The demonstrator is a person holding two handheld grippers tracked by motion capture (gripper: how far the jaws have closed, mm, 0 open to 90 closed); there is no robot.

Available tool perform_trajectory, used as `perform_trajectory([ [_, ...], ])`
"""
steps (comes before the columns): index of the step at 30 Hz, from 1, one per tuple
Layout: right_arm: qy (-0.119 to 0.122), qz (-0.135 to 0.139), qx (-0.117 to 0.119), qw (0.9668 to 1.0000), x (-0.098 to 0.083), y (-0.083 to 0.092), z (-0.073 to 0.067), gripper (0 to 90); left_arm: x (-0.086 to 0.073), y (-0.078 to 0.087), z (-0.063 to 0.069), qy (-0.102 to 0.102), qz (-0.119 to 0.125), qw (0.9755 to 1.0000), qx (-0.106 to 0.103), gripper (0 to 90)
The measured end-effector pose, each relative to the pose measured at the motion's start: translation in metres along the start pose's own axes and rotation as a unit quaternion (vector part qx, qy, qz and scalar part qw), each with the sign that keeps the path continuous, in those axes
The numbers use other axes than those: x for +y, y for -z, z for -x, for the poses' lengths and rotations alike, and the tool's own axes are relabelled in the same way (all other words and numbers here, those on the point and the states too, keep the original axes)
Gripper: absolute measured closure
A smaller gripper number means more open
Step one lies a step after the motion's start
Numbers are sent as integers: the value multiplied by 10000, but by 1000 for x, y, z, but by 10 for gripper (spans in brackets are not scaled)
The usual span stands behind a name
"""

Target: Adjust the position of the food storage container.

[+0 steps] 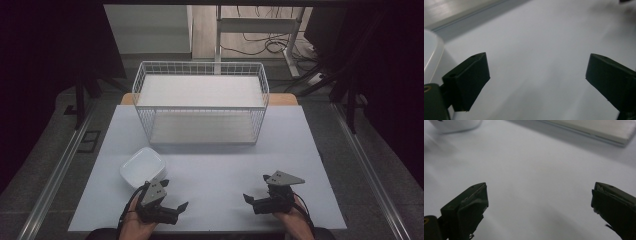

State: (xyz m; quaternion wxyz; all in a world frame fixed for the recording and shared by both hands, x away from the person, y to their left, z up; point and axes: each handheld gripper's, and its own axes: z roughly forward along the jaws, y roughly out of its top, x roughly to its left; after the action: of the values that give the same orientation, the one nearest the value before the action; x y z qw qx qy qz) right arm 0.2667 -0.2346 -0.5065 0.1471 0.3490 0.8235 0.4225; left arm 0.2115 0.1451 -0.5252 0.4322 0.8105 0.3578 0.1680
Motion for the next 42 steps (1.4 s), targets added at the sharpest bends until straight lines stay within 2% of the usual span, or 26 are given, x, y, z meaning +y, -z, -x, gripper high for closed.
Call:
perform_trajectory([
  [1, -53, 22, -49, 10000, 0, -2, 1, 10, -1, -1, -1, 42, -43, 10000, -72, 56],
  [3, -204, 12, -1, 9998, 1, -5, 3, 9, -1, -1, -3, 187, -37, 9996, -190, 65],
  [6, -166, 1, -106, 9998, 1, -5, 2, 8, 0, 0, -2, 257, -27, 9994, -222, 63],
  [7, -82, 4, -139, 9999, 1, -4, 0, 0, 1, 0, -3, 342, -42, 9991, -245, 60],
  [11, -72, -31, -112, 9999, 2, -4, 0, 0, 2, 3, -4, 476, 2, 9986, -241, 43],
  [16, -100, -48, -140, 9998, 3, -4, 1, 0, 3, 6, -4, 455, 77, 9986, -265, 28],
  [20, -103, 13, -151, 9998, 4, -2, 2, 0, 6, 10, -1, 336, 98, 9994, -44, 92],
  [22, -99, 10, -154, 9998, 5, -2, 2, 6, 8, 15, -1, 273, 176, 9995, 27, 162],
  [25, -68, -11, -143, 9999, 5, -2, 2, 10, 10, 23, -5, 311, 303, 9990, 68, 288],
  [28, -50, -10, -168, 9998, 5, -2, 3, 15, 11, 27, -8, 339, 309, 9988, 176, 423],
  [31, -52, 6, -178, 9998, 5, -1, 3, 25, 10, 38, -19, 426, 312, 9974, 493, 527],
  [34, -53, 13, -151, 9999, 5, -1, 4, 40, 9, 45, -25, 529, 367, 9962, 589, 637],
  [35, -44, 11, -139, 9999, 5, -1, 4, 46, 7, 52, -32, 623, 458, 9950, 631, 686],
  [39, 9, 5, -126, 9999, 5, -1, 2, 60, 3, 65, -43, 717, 525, 9925, 840, 833],
  [42, 22, -12, -129, 9999, 5, -1, 2, 65, 0, 74, -49, 762, 544, 9903, 1030, 894],
])
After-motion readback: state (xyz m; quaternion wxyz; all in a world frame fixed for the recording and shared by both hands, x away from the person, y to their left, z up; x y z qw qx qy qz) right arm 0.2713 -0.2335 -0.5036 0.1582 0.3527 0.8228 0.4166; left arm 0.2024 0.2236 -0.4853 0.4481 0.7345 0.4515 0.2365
